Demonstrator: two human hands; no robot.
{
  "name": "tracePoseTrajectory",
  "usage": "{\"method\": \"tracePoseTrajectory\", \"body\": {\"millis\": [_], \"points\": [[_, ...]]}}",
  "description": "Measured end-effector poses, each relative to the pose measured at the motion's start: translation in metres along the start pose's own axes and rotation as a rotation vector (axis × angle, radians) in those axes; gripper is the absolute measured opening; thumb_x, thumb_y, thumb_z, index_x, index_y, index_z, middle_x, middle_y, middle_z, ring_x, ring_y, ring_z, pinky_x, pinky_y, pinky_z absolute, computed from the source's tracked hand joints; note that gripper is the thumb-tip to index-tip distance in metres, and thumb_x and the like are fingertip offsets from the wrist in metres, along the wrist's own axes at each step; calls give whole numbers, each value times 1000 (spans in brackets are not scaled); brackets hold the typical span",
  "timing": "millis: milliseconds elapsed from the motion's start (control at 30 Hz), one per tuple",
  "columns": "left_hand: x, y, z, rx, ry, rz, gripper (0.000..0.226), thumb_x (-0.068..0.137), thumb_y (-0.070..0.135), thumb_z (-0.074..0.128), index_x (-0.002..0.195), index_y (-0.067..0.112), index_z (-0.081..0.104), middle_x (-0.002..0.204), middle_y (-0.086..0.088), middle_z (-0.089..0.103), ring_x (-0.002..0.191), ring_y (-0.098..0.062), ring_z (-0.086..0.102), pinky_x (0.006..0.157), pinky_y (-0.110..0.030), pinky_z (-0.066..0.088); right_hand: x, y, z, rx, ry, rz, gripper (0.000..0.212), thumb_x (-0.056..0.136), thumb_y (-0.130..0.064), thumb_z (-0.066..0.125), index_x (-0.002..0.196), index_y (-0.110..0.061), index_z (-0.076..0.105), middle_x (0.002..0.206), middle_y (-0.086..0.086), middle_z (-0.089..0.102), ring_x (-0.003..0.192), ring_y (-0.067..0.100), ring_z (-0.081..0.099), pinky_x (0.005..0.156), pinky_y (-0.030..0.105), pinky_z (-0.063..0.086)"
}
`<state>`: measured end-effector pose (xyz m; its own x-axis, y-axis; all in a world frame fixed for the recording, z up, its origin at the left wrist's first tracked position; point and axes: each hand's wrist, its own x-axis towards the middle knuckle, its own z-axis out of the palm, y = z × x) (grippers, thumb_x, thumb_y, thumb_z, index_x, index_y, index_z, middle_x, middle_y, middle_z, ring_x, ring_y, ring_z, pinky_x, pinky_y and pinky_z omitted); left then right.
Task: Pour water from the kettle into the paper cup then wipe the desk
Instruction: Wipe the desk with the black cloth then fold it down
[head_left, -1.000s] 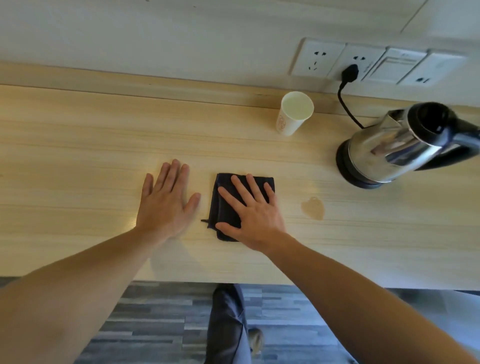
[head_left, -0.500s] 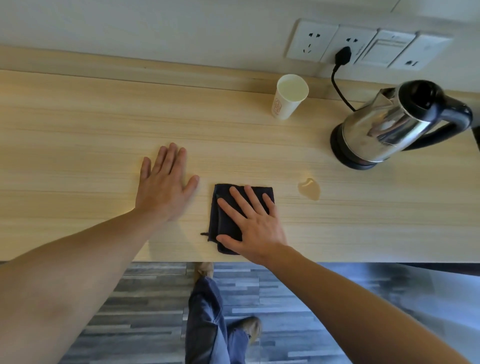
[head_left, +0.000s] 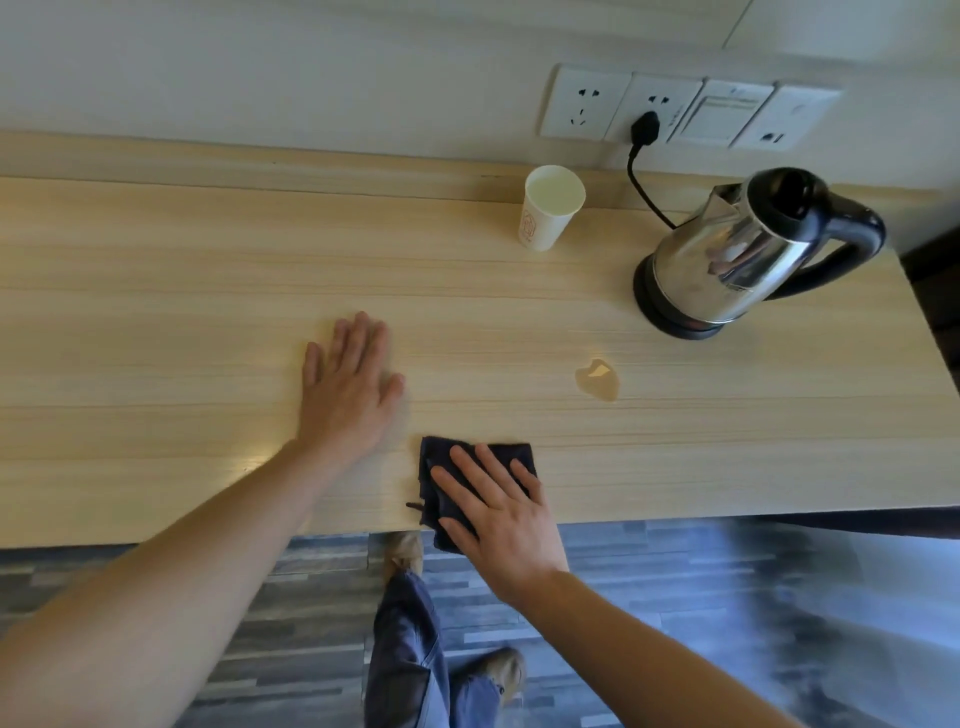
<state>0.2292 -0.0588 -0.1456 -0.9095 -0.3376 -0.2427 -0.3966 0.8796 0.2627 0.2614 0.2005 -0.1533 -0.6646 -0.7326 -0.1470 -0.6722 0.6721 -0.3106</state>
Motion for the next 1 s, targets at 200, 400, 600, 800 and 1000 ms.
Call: {"method": "tracePoseTrajectory", "body": {"millis": [200, 400, 600, 800, 1000], "points": [[-1, 67, 21, -32, -45, 89, 67, 108, 54, 13, 167, 27, -6, 175, 2, -17, 161, -19, -17, 132, -53, -2, -20, 8, -21, 320, -10, 19, 37, 106, -45, 47, 140, -39, 61, 150, -30, 49, 148, -11, 29, 120, 24, 19], [-3, 81, 30, 34, -37, 32, 69, 107, 51, 11, 166, 24, -10, 175, 1, -17, 161, -22, -20, 131, -59, -4, -6, 41, -99, 1215, -167, 438, 23, 99, -38, 58, 105, -25, 75, 94, -7, 76, 89, 5, 66, 85, 25, 51], [-4, 84, 26, 36, -67, 20, 68, 105, 51, 6, 166, 26, -10, 175, 0, -19, 162, -23, -20, 131, -58, -6, 74, 94, -171, 1111, 53, 407, 28, 107, -33, 55, 105, -11, 72, 86, -6, 73, 81, 7, 65, 75, 27, 50], [-1, 84, 25, 35, -76, 23, 67, 106, 52, 5, 165, 27, -14, 173, 0, -23, 160, -24, -23, 131, -57, -5, 177, 126, -173, 354, -94, 147, 36, 109, -43, 41, 144, -41, 51, 139, -12, 64, 130, 8, 54, 113, 43, 38], [-1, 80, 32, 39, -61, 30, 68, 107, 54, 9, 165, 25, -9, 174, -2, -20, 161, -26, -21, 131, -58, -3, 201, 133, -112, -56, -172, 120, 74, 100, -73, 23, 165, -41, 5, 175, -4, -3, 160, 16, -11, 128, 46, 0]]}}
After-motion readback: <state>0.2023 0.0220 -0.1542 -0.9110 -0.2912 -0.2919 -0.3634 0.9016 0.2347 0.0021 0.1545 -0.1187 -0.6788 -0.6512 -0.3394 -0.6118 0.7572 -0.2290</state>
